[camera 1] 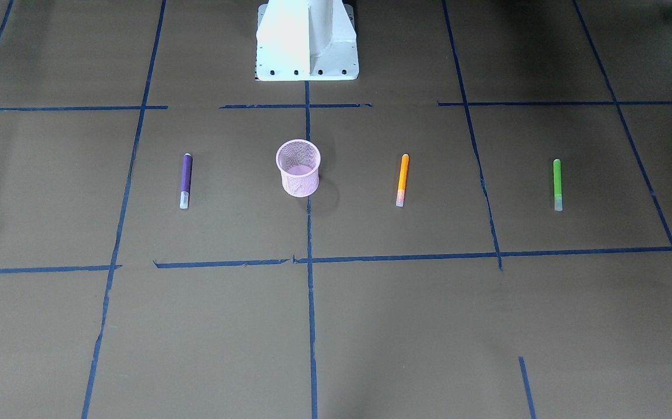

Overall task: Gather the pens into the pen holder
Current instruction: 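Move the left gripper in toward the green highlighter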

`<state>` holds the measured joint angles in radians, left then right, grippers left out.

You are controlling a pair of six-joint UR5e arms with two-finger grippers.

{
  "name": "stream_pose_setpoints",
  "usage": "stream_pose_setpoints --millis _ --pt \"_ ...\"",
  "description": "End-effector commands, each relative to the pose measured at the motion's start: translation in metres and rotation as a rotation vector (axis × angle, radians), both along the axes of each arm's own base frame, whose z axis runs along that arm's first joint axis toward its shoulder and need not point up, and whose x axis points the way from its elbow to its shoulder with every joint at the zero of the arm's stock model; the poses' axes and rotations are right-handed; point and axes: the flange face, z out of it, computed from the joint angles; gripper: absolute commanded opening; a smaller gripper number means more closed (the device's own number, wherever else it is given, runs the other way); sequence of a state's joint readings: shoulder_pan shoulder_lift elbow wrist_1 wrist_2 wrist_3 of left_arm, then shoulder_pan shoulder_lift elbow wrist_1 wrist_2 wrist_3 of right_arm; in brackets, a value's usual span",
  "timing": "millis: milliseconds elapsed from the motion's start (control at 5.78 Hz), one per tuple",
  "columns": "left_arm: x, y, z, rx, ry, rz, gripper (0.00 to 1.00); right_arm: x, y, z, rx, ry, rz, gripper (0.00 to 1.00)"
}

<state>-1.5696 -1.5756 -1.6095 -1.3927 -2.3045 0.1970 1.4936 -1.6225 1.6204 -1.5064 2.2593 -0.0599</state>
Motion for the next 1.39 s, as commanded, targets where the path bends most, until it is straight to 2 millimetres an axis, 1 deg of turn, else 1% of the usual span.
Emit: stream_pose_setpoints --millis 0,173,346,519,693,866,1212 --pt "0.005 -0.025 -0.029 0.021 -0.003 -0.03 1.0 0.001 0.013 0.034 0.002 -0.001 -0.086 1.0" --pt "0.023 -0.05 -0.06 0.014 0.0 -0.072 1.0 0.002 0.022 0.061 -0.029 -0.003 -0.119 1.0" --pt "0.078 -0.07 -0.089 0.001 0.036 -0.038 1.0 0.004 0.048 0.082 -0.058 -0.002 -0.131 1.0" --pt "0.148 -0.092 -0.127 0.012 0.041 0.02 1.0 0.006 0.076 0.109 -0.06 0.0 -0.131 1.0" --pt "0.188 -0.098 -0.138 0.009 0.042 0.062 1.0 0.007 0.092 0.154 -0.05 -0.002 -0.13 1.0" --pt "0.201 -0.1 -0.146 0.044 0.053 0.079 1.0 0.008 0.1 0.187 -0.005 0.0 -0.12 1.0" --pt "0.211 -0.095 -0.142 0.062 0.059 0.1 1.0 0.007 0.095 0.189 -0.013 0.002 -0.1 1.0"
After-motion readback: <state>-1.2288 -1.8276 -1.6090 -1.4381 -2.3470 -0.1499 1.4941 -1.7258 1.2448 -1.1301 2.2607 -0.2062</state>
